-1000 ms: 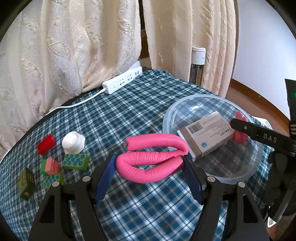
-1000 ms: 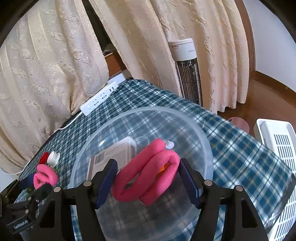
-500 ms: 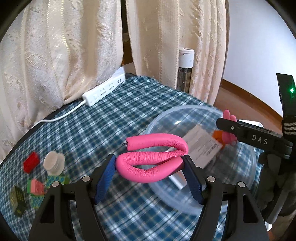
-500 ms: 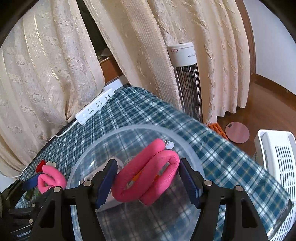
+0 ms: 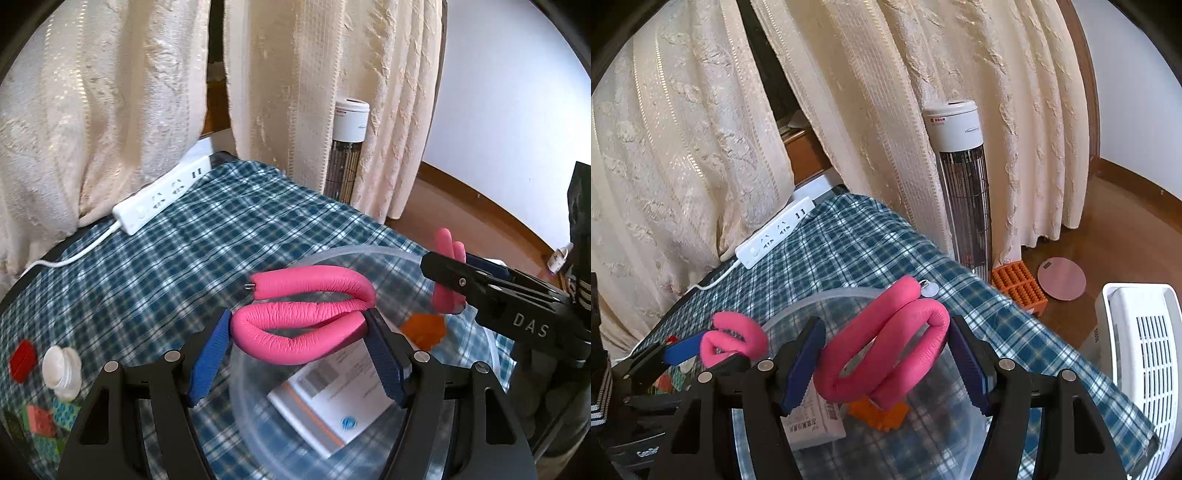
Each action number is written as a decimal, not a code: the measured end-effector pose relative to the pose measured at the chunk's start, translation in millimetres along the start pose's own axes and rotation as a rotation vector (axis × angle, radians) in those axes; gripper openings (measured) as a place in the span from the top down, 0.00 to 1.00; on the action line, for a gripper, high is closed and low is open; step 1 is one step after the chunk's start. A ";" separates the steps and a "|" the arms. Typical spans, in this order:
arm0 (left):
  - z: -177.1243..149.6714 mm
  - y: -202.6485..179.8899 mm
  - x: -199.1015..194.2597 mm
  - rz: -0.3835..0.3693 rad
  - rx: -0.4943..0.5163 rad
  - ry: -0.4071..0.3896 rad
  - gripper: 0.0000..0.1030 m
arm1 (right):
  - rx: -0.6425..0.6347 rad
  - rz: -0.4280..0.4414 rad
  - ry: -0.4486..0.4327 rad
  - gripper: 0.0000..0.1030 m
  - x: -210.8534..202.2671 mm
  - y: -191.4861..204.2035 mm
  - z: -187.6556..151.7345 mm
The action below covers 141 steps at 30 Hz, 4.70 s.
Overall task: Organize objects
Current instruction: 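Open the left tool to drop its pink gripper into the bowl while the right tool releases its own, then withdraw both tools from the bowl toward the green blocks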
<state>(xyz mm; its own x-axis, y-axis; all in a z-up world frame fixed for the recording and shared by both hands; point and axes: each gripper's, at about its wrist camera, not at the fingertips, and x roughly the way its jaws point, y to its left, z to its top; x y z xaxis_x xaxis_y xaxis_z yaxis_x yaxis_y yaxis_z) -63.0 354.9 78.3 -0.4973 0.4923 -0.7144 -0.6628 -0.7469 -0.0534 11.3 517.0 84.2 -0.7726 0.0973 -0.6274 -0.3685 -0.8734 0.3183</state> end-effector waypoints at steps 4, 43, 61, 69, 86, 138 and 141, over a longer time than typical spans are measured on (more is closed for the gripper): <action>4.2 -6.2 7.8 -0.019 0.009 0.000 0.28 | 0.006 0.000 -0.006 0.31 1.7 -3.0 4.3; -28.9 34.3 -44.3 0.024 -0.111 -0.026 0.24 | -0.032 0.022 0.018 0.29 2.6 28.9 -0.5; -48.7 60.4 -71.6 0.050 -0.169 -0.044 0.24 | -0.053 0.088 0.138 0.29 14.7 42.4 -11.9; -57.1 74.9 -86.9 0.068 -0.193 -0.061 0.24 | -0.084 0.067 0.096 0.29 -3.2 61.6 -13.4; -83.0 102.7 -119.8 0.205 -0.198 -0.085 0.24 | -0.184 0.121 0.059 0.29 -27.5 131.0 -37.2; -163.1 233.9 -113.1 0.350 -0.417 0.060 0.23 | -0.293 0.259 0.243 0.29 22.8 229.4 -100.0; -160.9 232.1 -107.1 0.352 -0.405 0.072 0.23 | -0.290 0.265 0.250 0.28 26.4 229.4 -99.4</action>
<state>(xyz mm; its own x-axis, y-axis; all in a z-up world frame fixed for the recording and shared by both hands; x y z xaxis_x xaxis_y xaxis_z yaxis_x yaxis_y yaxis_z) -73.5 56.8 30.2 -0.6013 0.1601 -0.7828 -0.1868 -0.9807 -0.0571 -42.3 271.8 70.0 -0.6596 -0.2343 -0.7142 0.0124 -0.9534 0.3013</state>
